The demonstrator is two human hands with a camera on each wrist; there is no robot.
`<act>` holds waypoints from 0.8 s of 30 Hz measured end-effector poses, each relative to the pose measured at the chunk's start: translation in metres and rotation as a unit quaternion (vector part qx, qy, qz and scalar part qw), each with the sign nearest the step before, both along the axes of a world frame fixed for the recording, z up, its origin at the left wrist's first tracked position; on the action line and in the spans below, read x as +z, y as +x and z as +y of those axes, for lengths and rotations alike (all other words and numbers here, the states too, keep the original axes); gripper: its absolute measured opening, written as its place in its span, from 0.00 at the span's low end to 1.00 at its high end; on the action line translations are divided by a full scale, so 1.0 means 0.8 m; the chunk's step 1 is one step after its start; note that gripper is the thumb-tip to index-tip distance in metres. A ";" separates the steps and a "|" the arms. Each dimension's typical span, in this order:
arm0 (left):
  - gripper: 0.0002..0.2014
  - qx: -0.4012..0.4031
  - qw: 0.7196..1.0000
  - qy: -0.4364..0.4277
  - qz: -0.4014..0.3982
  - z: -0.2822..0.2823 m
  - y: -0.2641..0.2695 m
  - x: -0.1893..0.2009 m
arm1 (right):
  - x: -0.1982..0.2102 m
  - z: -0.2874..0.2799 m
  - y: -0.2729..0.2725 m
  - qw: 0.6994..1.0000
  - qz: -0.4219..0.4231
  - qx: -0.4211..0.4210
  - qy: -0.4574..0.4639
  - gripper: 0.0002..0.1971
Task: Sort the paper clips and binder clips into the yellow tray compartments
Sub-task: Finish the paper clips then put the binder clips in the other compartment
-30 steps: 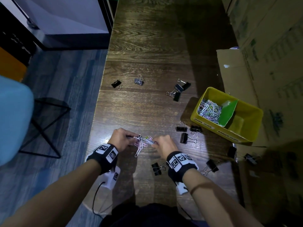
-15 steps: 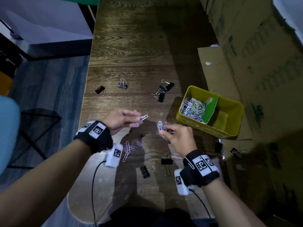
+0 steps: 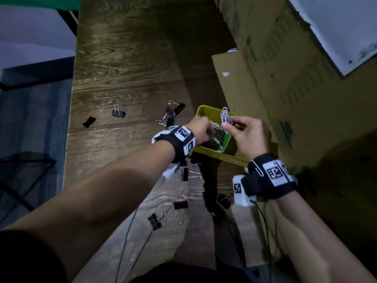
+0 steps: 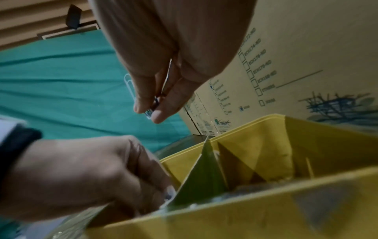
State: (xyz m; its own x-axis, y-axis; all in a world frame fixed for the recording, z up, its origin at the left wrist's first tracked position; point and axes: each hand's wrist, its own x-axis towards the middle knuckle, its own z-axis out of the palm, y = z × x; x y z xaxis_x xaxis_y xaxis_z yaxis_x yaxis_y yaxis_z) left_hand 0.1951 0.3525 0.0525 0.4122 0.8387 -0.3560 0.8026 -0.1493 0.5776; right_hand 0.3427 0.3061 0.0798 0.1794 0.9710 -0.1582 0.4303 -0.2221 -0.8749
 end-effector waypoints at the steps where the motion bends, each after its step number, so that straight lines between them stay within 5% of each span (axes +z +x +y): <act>1: 0.08 -0.025 0.999 -0.002 0.026 -0.002 0.003 -0.005 | -0.002 0.009 0.004 0.999 -0.034 0.007 0.001 0.12; 7: 0.11 -0.098 0.994 0.052 0.007 -0.011 -0.015 -0.012 | -0.019 0.054 -0.001 0.963 -0.237 0.131 -0.011 0.10; 13: 0.09 0.121 0.973 0.137 -0.140 -0.036 -0.090 -0.008 | -0.039 0.067 -0.030 0.901 -0.358 0.214 -0.122 0.12; 17: 0.09 0.195 0.974 0.095 -0.065 -0.063 -0.167 -0.016 | -0.028 0.052 -0.042 0.906 -0.326 0.249 -0.101 0.18; 24: 0.22 0.029 0.988 0.032 0.146 -0.169 -0.246 -0.093 | -0.015 -0.029 -0.111 0.916 -0.238 0.320 0.027 0.09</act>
State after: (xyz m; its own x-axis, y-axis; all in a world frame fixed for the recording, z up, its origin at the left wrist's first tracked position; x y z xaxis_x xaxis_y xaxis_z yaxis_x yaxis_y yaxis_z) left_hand -0.0013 0.2170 -0.0218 0.2504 0.8826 -0.3979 0.9417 -0.1266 0.3119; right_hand 0.2536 0.2831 0.0677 -0.3939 0.9053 -0.1590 0.7933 0.2475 -0.5562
